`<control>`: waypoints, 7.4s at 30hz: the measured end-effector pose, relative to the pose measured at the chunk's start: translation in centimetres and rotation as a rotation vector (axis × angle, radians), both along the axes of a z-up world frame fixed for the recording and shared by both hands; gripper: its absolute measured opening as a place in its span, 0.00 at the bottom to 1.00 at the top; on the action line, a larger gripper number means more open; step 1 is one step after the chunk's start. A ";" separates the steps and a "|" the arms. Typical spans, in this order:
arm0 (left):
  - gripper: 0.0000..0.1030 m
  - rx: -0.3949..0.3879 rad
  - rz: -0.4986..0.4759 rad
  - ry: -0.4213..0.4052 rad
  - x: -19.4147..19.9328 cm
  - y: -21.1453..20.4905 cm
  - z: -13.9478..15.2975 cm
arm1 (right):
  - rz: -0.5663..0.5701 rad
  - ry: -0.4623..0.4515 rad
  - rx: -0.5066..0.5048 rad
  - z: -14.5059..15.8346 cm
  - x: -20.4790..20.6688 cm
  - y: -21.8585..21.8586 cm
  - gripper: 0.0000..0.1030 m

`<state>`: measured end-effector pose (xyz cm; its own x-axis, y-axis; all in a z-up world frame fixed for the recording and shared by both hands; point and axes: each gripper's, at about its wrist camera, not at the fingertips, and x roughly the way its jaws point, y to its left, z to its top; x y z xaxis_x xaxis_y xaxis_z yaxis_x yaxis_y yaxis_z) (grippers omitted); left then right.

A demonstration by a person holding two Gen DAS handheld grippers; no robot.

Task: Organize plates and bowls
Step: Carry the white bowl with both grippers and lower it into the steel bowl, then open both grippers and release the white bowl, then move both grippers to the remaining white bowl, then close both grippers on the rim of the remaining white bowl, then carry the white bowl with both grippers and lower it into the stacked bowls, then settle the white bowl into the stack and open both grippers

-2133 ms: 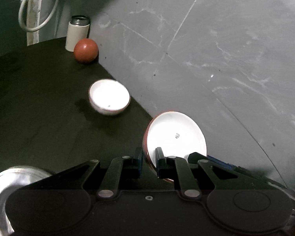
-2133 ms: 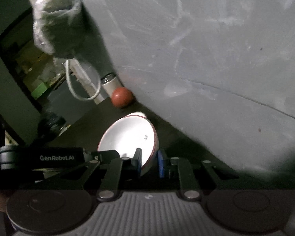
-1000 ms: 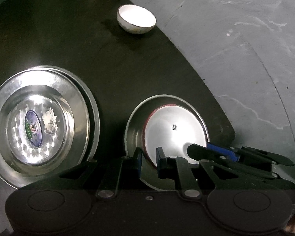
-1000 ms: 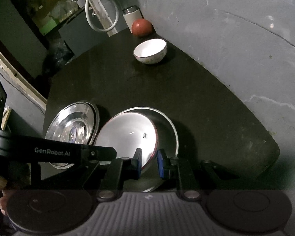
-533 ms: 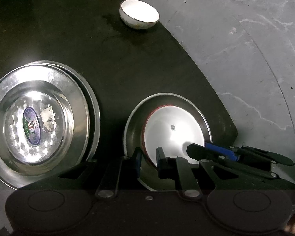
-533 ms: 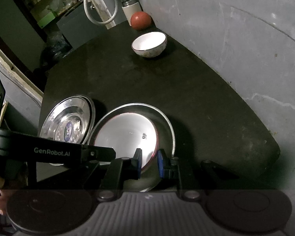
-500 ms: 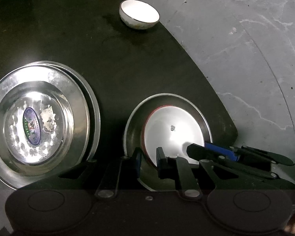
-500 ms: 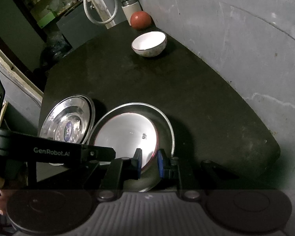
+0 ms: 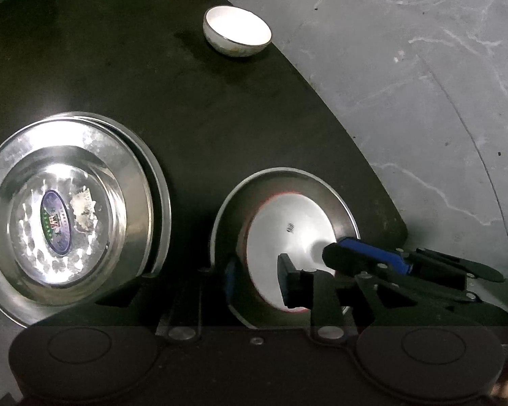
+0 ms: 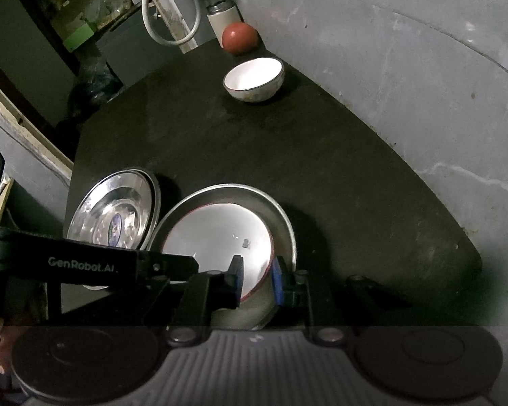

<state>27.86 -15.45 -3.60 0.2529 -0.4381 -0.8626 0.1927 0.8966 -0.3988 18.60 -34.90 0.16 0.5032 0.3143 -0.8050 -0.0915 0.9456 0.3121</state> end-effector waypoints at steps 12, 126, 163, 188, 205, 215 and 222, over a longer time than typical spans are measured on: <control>0.39 -0.009 0.006 -0.024 -0.3 0.5 1.4 | -0.011 -0.039 0.015 1.0 -0.3 -0.7 0.26; 0.13 0.055 0.016 -0.206 23.4 -1.0 -3.5 | -0.254 -0.121 0.162 -5.0 23.0 1.1 0.21; 0.12 -0.062 0.020 -0.308 4.1 -0.3 4.6 | -0.120 -0.242 0.183 2.8 4.8 -1.8 0.19; 0.12 -0.038 0.017 -0.181 -2.3 0.4 1.4 | 0.005 -0.126 0.115 2.0 -1.9 -1.3 0.19; 0.13 0.020 0.020 -0.142 -2.4 -0.6 0.8 | 0.033 -0.050 0.064 1.4 -2.6 -0.6 0.19; 0.13 0.037 0.023 -0.136 -2.4 -1.3 0.7 | 0.035 -0.025 0.053 1.1 -2.2 -0.7 0.19; 0.13 0.032 0.031 -0.132 -2.5 -1.2 0.5 | 0.034 -0.017 0.055 0.9 -2.0 -0.9 0.19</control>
<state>25.38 -16.67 -3.13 0.3778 -0.4006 -0.8347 0.2134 0.9150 -0.3425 16.56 -35.81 1.09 0.5049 0.3754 -0.7773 -0.1294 0.9232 0.3618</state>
